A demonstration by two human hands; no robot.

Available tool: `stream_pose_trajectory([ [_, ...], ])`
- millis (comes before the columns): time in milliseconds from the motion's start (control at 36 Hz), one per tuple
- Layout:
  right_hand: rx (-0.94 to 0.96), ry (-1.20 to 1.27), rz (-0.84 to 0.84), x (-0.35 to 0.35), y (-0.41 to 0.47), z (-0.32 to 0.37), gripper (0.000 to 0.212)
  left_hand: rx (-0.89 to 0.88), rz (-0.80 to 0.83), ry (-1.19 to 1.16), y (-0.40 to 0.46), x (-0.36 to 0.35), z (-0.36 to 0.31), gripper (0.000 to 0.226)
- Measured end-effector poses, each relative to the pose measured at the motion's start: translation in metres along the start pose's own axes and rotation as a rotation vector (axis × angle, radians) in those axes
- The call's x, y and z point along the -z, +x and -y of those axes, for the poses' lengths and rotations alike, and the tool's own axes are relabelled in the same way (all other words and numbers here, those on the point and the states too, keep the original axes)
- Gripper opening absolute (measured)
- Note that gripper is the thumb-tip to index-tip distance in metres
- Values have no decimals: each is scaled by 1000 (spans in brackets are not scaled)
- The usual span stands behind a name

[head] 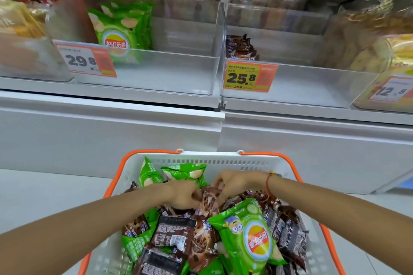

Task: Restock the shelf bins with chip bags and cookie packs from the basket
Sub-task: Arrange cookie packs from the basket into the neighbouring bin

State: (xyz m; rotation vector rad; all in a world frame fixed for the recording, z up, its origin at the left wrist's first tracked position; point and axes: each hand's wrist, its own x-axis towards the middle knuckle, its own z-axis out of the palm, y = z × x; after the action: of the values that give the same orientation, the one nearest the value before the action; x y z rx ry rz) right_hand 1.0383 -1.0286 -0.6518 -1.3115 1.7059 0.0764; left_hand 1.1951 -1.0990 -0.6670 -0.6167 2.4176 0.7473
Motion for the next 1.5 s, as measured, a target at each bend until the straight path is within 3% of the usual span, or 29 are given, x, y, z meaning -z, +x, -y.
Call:
stream_pose_trajectory([
  [56,23,18,-24,20,-11,0,21,-22,-41,-224,-2,8,-6,27],
  [139,49,95,-102,53,-31,-2,30,-37,-108,-561,-4,26,-12,11],
  [250,138,264,-209,86,-52,-1,30,-53,-188,-864,-9,56,-15,39],
  [333,206,347,-289,105,-66,7,32,-109,-238,-991,-18,82,-17,49],
  [417,290,403,-337,123,-83,20,38,-163,-320,-1081,-30,108,-19,44],
  [528,351,295,-456,145,-110,36,38,-294,-339,-1185,-51,140,-26,40],
  [722,472,263,-700,170,-141,48,43,-360,-674,-944,-64,175,-45,27],
  [833,544,189,-847,178,-147,49,22,-464,-787,-929,-66,185,-60,28],
  [1000,608,187,-860,194,-162,55,15,-527,-959,-902,-65,199,-72,27],
  [1194,543,137,-1083,252,-168,58,15,-259,-1210,-548,-52,211,-55,64],
  [1333,333,-146,-962,280,-142,48,14,-172,-1208,-345,-40,206,-50,62],
  [1500,193,-342,-763,278,-94,49,18,-166,-1262,-347,-35,205,-48,54],
])
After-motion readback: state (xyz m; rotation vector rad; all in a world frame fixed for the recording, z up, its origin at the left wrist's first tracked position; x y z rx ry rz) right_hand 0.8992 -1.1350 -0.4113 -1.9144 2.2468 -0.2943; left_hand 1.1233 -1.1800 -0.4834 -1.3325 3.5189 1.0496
